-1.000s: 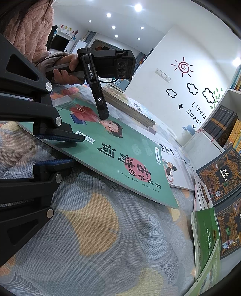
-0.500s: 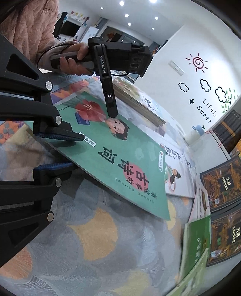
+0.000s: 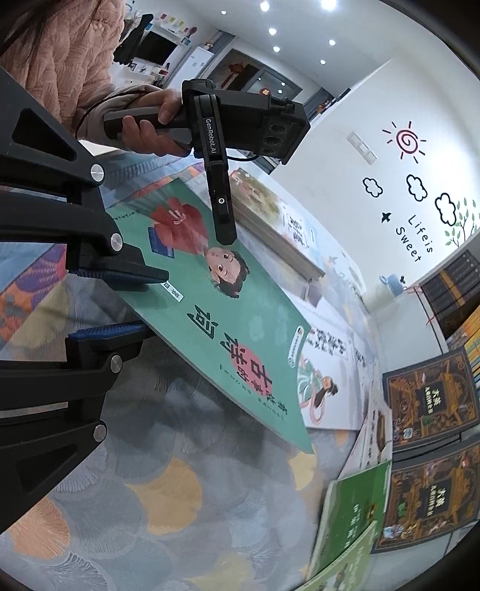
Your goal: Organize books
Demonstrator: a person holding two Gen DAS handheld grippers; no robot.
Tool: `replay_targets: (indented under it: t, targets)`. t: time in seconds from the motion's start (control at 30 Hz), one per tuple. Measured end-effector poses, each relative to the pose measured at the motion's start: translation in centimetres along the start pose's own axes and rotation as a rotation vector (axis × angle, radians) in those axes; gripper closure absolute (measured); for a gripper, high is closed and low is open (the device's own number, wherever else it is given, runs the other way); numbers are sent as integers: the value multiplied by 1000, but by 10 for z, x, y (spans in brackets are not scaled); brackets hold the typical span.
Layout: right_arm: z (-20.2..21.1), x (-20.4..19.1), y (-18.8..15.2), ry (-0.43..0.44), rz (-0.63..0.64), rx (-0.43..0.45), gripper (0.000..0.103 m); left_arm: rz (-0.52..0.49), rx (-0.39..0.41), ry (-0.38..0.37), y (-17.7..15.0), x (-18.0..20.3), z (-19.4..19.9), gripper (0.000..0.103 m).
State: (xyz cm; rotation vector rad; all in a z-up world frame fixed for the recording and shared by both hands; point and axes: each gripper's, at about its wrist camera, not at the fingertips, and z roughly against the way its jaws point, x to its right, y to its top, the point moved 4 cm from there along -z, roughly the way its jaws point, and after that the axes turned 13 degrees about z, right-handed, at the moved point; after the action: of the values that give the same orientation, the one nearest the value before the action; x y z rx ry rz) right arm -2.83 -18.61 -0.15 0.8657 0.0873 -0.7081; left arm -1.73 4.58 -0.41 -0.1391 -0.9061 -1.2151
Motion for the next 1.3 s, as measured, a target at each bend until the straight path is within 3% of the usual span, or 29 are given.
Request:
replay_targets:
  t: [0.6,1.03,1.3]
  targets:
    - [-17,-47,85,-9,117,59,83,-34,139,-42,57,-13,77,78]
    - [-115,-96,148,47,150,23,82,17,262,75,98,-91,138,78]
    - [-170,-125,165,11,224,-24,82,50,289,154,109,-139,148,76]
